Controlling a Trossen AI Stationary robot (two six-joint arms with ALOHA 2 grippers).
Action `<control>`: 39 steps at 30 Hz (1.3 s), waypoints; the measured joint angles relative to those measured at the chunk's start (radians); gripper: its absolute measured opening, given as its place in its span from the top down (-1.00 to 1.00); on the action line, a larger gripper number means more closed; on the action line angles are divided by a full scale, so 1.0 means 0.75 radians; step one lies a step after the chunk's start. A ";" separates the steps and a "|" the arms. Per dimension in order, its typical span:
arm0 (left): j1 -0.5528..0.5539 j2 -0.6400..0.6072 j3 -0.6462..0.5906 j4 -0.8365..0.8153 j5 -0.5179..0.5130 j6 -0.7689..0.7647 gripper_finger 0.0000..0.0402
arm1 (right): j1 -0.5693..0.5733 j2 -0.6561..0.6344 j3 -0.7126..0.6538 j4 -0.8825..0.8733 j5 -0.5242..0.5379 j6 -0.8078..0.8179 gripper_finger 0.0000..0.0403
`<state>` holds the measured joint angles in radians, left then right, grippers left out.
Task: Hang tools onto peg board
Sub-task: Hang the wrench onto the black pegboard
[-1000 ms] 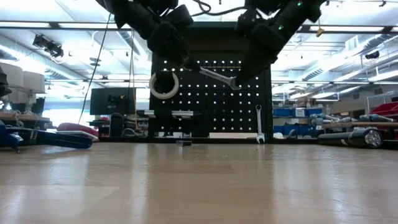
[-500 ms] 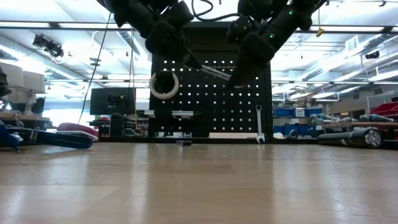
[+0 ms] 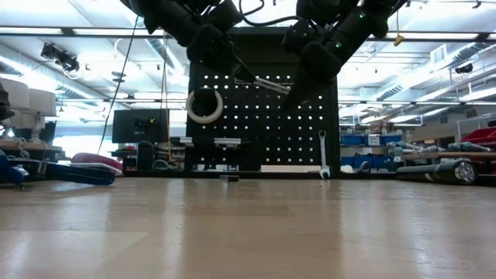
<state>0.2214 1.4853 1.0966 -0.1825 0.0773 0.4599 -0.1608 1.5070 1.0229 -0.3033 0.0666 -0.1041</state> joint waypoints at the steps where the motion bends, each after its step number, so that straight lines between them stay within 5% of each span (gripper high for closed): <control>1: 0.000 0.000 0.000 0.000 0.000 0.000 0.90 | 0.000 0.000 0.000 0.000 0.000 0.000 0.91; 8: -0.001 0.000 0.000 0.036 -0.032 -0.028 0.82 | -0.004 0.000 -0.001 0.009 0.001 0.022 0.93; 14: -0.004 -0.003 0.000 0.188 -0.036 -0.062 0.31 | -0.007 -0.002 0.000 0.018 -0.010 0.054 0.93; 21: -0.004 -0.017 -0.001 0.088 -0.169 -0.101 -0.15 | -0.008 -0.033 0.000 -0.085 -0.009 0.096 0.93; 31: -0.070 -0.234 -0.172 0.259 -0.165 -0.133 -0.05 | -0.103 -0.046 -0.043 -0.126 -0.010 0.234 0.93; 39: -0.114 -0.422 -0.540 0.752 -0.228 -0.232 0.03 | -0.166 -0.066 -0.348 0.430 -0.040 0.563 0.93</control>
<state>0.1360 1.1685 0.6919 0.3812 -0.0940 0.2858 -0.2853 1.4575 0.7617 0.0194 0.0364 0.3179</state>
